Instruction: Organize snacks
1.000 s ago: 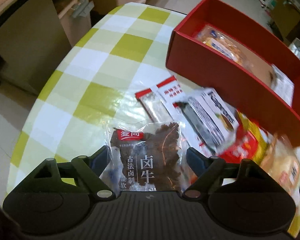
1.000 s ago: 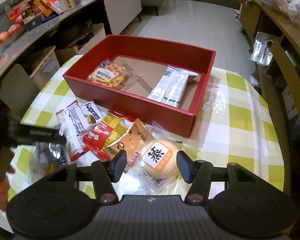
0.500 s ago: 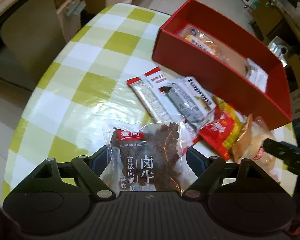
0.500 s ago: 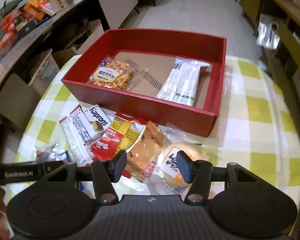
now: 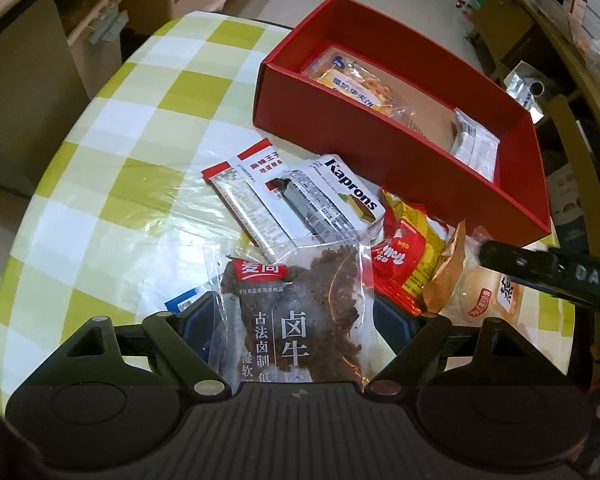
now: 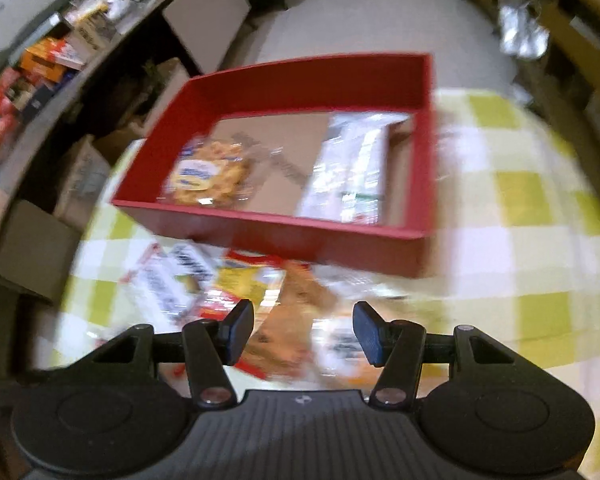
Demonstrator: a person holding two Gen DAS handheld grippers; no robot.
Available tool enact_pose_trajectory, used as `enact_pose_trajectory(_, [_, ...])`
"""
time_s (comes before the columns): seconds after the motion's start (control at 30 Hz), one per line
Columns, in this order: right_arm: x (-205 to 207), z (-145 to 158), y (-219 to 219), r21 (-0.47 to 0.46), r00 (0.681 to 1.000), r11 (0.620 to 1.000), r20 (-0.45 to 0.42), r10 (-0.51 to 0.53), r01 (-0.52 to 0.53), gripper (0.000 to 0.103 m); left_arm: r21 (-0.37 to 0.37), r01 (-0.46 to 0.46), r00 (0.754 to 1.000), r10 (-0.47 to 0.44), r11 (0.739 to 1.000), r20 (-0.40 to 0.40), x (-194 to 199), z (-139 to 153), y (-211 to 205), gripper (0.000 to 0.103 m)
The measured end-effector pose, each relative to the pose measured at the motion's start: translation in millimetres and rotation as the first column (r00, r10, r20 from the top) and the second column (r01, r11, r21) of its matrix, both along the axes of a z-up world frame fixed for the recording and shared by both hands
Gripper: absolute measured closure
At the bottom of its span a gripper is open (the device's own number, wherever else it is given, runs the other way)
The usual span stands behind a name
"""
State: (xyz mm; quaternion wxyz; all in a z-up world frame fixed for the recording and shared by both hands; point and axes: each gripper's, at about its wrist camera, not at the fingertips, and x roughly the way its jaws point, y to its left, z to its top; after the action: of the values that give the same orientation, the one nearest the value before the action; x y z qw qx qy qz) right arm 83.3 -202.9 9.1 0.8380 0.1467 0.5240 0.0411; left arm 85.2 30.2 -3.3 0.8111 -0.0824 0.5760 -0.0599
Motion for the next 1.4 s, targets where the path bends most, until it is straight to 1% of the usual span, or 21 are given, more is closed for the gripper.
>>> enact_pose_trajectory(0.07, [-4, -2, -7, -0.062, 1.0, 0.998, -0.009, -0.014, 0.014, 0.042, -0.004, 0.005, 1.0, -0.005, 1.0, -0.002, 1, -1, -1, 0.016])
enact_pose_trajectory(0.1, [-5, -6, -10, -0.076, 0.999, 0.997, -0.024, -0.023, 0.022, 0.042, -0.005, 0.007, 1.0, -0.007, 1.0, -0.003, 2, -1, -2, 0.016])
enact_pose_trajectory(0.17, [-4, -15, -13, -0.078, 0.998, 0.996, -0.054, -0.036, 0.031, 0.042, -0.008, 0.015, 1.0, -0.015, 1.0, -0.005, 2, -1, -5, 0.016])
enact_pose_trajectory(0.23, [-1, -17, -15, -0.057, 0.997, 0.998, -0.057, -0.045, 0.042, 0.042, -0.011, 0.022, 1.0, -0.022, 1.0, -0.004, 2, -1, -8, 0.016])
enact_pose_trajectory(0.3, [2, -15, -11, -0.059, 0.998, 0.998, -0.054, -0.034, 0.031, 0.04, -0.009, 0.029, 1.0, -0.029, 1.0, -0.002, 1, -1, -9, 0.016])
enact_pose_trajectory(0.37, [3, -17, -4, -0.076, 0.998, 0.997, -0.057, -0.01, 0.006, 0.034, -0.005, 0.028, 1.0, -0.028, 1.0, -0.003, 0, -1, -9, 0.016])
enact_pose_trajectory(0.43, [3, -18, -1, -0.094, 0.998, 0.995, -0.068, 0.011, -0.017, 0.029, -0.005, 0.022, 1.0, -0.022, 1.0, -0.006, 1, -2, -7, 0.016])
enact_pose_trajectory(0.47, [3, -19, 0, -0.092, 0.997, 0.996, -0.074, 0.015, -0.022, 0.026, -0.005, 0.02, 1.0, -0.02, 1.0, -0.009, 1, -3, -7, 0.016])
enact_pose_trajectory(0.53, [3, -22, 2, -0.088, 0.997, 0.996, -0.08, 0.006, -0.013, 0.025, -0.006, 0.019, 1.0, -0.019, 1.0, -0.014, 2, -4, -7, 0.016])
enact_pose_trajectory(0.6, [4, -27, 5, -0.124, 0.996, 0.992, -0.088, 0.013, -0.024, 0.025, -0.006, 0.027, 1.0, -0.027, 1.0, -0.014, 2, -4, -9, 0.016])
enact_pose_trajectory(0.67, [4, -35, 4, -0.144, 0.995, 0.989, -0.104, 0.007, -0.022, 0.025, -0.003, 0.037, 0.999, -0.037, 0.999, -0.011, 1, -4, -12, 0.016])
enact_pose_trajectory(0.7, [5, -40, 2, -0.138, 0.993, 0.99, -0.117, 0.007, -0.023, 0.025, -0.001, 0.04, 0.999, -0.04, 0.999, -0.01, 0, -4, -13, 0.016])
enact_pose_trajectory(0.73, [4, -46, 0, -0.129, 0.991, 0.991, -0.135, 0.005, -0.023, 0.027, 0.001, 0.04, 0.999, -0.04, 0.999, -0.011, 0, -4, -13, 0.016])
enact_pose_trajectory(0.77, [2, -46, -1, -0.138, 0.993, 0.99, -0.115, 0.015, -0.031, 0.031, 0.002, 0.04, 0.999, -0.04, 0.999, -0.013, 0, -5, -13, 0.016])
enact_pose_trajectory(0.8, [2, -45, -1, -0.15, 0.993, 0.988, -0.114, 0.024, -0.041, 0.032, 0.002, 0.04, 0.999, -0.04, 0.999, -0.016, 1, -6, -13, 0.016])
enact_pose_trajectory(0.87, [1, -44, -6, -0.128, 0.994, 0.991, -0.111, 0.02, -0.034, 0.037, 0.002, 0.043, 0.999, -0.043, 0.999, -0.019, 1, -7, -13, 0.016])
enact_pose_trajectory(0.93, [1, -42, -11, -0.119, 0.993, 0.993, -0.113, 0.015, -0.028, 0.038, 0.003, 0.047, 0.999, -0.047, 0.999, -0.019, 1, -6, -14, 0.016])
enact_pose_trajectory(1.03, [-4, -38, -9, -0.156, 0.994, 0.987, -0.101, 0.028, -0.044, 0.038, 0.009, 0.063, 0.998, -0.063, 0.998, -0.008, 1, -4, -18, 0.016])
enact_pose_trajectory(1.27, [-15, -22, -4, -0.207, 0.996, 0.975, -0.061, 0.062, -0.074, 0.038, 0.058, 0.099, 0.994, -0.101, 0.993, 0.031, -1, 2, -33, 0.016])
enact_pose_trajectory(1.4, [-22, -15, 2, -0.213, 0.995, 0.972, -0.048, 0.092, -0.1, 0.038, 0.081, 0.106, 0.993, -0.109, 0.991, 0.036, -1, 2, -38, 0.016])
